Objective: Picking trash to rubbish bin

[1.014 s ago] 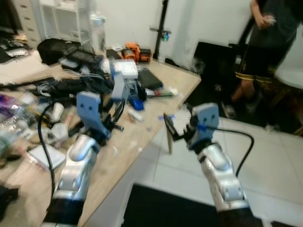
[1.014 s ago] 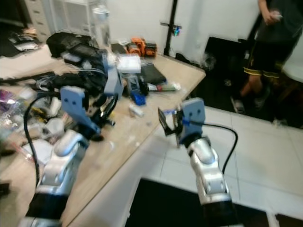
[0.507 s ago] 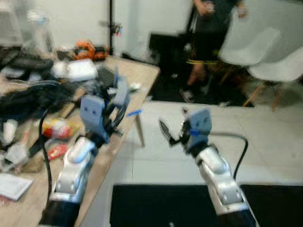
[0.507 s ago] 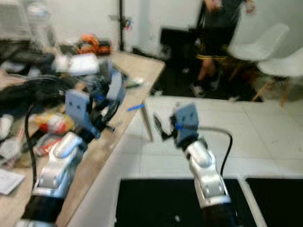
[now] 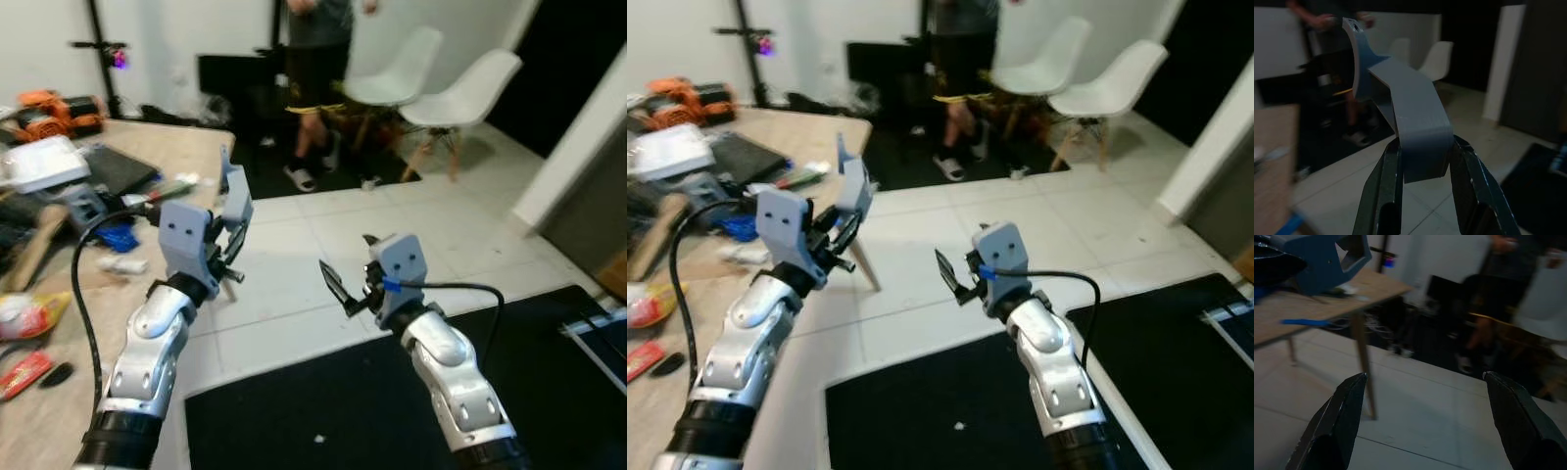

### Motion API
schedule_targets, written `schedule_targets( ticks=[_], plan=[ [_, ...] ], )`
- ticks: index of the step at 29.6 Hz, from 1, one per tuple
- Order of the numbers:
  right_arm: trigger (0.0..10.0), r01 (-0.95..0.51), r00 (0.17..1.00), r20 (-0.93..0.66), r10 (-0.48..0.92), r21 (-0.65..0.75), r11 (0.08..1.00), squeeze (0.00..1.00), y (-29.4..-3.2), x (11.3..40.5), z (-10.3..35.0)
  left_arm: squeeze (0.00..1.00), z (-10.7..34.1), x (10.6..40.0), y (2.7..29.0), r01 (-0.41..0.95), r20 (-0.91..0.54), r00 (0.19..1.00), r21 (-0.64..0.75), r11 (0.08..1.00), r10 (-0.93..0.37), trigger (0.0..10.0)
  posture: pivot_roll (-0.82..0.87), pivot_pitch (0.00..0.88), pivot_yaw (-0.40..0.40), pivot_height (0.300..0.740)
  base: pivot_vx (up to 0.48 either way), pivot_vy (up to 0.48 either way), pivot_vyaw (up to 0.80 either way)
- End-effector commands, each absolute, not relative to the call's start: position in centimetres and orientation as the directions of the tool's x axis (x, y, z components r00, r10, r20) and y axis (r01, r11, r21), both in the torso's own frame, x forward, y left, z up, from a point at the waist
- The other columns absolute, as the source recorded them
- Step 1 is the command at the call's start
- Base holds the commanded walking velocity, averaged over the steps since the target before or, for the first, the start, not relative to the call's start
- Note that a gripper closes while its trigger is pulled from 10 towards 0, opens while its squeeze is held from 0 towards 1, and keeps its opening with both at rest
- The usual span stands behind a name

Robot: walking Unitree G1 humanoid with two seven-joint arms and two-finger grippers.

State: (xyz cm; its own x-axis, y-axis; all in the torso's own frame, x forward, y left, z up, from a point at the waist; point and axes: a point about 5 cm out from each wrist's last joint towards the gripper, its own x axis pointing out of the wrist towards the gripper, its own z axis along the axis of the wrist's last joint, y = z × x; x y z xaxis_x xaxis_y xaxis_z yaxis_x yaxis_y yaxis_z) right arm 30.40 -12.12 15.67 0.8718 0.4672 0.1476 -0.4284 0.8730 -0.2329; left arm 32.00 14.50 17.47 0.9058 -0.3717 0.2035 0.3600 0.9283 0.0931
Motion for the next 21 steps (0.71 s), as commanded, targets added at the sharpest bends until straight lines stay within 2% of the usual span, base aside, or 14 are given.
schedule_targets(
  ticks=[1,6,9,10,13,21],
  plan=[
    [10.0,-0.447,0.866,0.127,0.484,-0.238,0.862,0.0,-11.9,30.2,15.3,0.0,17.0,32.0,14.2,0.356,0.192,0.91,0.092,0.93,-0.368,10.0,-0.09,0.045,-0.068,0.74,0.0,0.0,-0.8],
    [10.0,-0.459,0.86,0.121,0.497,-0.243,0.854,0.0,-11.6,30.1,15.3,0.0,16.8,32.2,14.5,0.328,0.17,0.924,0.109,0.938,-0.343,10.0,-0.09,0.047,-0.067,0.74,0.0,0.0,-0.8],
    [10.0,-0.47,0.854,0.115,0.507,-0.245,0.848,0.0,-11.5,30.0,15.2,0.0,16.2,32.6,15.3,0.265,0.123,0.951,0.156,0.952,-0.285,10.0,-0.09,0.047,-0.068,0.74,0.0,0.0,-0.8],
    [10.0,-0.49,0.843,0.107,0.527,-0.25,0.835,0.0,-11.2,29.9,15.1,0.0,15.9,32.9,16.0,0.206,0.099,0.969,0.187,0.96,-0.227,10.0,-0.09,0.047,-0.068,0.74,0.0,0.0,-0.8],
    [10.0,-0.518,0.826,0.09,0.556,-0.262,0.814,0.0,-10.8,29.7,14.9,0.0,15.8,33.0,16.6,0.165,0.083,0.979,0.206,0.964,-0.186,10.0,-0.09,0.047,-0.068,0.74,0.0,0.0,-0.8],
    [10.0,-0.543,0.813,0.065,0.579,-0.277,0.793,0.0,-10.4,29.6,14.6,0.0,16.0,33.1,16.4,0.156,0.094,0.979,0.21,0.965,-0.179,10.0,-0.08,0.053,-0.068,0.74,0.0,0.0,-0.8]
  ],
)
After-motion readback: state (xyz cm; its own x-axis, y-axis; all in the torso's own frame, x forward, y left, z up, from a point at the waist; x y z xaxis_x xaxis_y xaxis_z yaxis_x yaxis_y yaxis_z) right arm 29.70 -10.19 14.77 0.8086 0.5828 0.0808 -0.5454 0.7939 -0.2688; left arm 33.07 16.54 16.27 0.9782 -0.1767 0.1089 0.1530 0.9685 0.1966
